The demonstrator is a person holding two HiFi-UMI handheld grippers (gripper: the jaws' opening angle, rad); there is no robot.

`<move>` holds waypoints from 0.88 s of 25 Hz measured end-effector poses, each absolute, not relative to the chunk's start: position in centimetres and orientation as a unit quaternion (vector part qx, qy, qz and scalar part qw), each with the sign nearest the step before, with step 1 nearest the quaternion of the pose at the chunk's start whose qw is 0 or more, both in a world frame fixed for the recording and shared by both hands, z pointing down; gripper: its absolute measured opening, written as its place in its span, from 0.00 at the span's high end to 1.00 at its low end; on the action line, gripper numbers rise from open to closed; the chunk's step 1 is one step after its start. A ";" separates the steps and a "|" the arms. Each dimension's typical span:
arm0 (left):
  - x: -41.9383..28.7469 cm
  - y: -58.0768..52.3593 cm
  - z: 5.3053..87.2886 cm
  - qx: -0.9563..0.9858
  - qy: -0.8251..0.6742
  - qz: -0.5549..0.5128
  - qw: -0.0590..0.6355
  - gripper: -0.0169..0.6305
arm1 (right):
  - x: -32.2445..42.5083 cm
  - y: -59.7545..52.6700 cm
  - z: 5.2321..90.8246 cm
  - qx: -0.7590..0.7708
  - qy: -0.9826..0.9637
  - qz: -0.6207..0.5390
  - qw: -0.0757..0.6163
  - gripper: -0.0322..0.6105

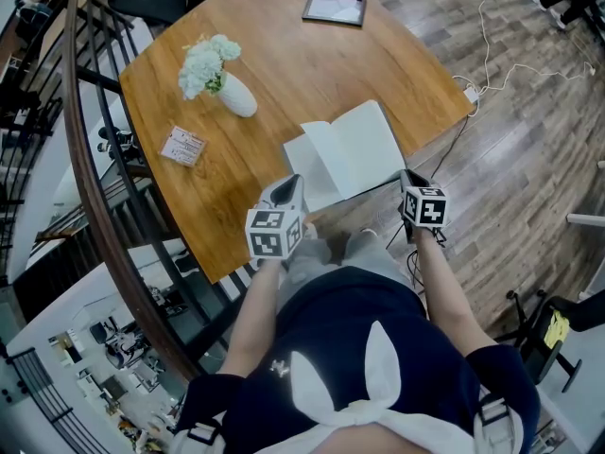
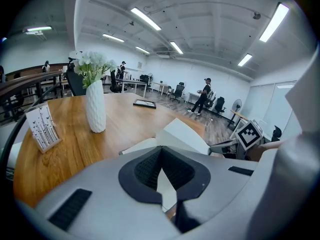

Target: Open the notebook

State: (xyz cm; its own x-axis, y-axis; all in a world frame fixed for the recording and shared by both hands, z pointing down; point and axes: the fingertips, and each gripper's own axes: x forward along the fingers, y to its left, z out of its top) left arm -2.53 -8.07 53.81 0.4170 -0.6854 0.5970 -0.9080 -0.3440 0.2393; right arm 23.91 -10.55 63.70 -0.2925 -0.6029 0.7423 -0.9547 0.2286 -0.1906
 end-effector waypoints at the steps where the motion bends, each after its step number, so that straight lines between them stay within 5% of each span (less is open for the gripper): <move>1: -2.5 -8.1 53.8 0.795 -0.502 0.200 0.277 0.95 | 24.0 -10.6 63.9 0.530 -0.734 0.327 0.271 0.91; 22: -2.4 -7.8 54.3 0.788 -0.507 0.201 0.285 0.95 | 25.2 -10.4 67.1 0.535 -0.704 0.390 0.257 0.90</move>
State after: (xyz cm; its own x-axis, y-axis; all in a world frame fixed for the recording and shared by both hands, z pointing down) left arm -2.39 -7.82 54.32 0.4043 -0.6849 0.6061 -0.9142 -0.3228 0.2451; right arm 25.21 -10.42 67.07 -0.2954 -0.5529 0.7791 -0.9537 0.1228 -0.2745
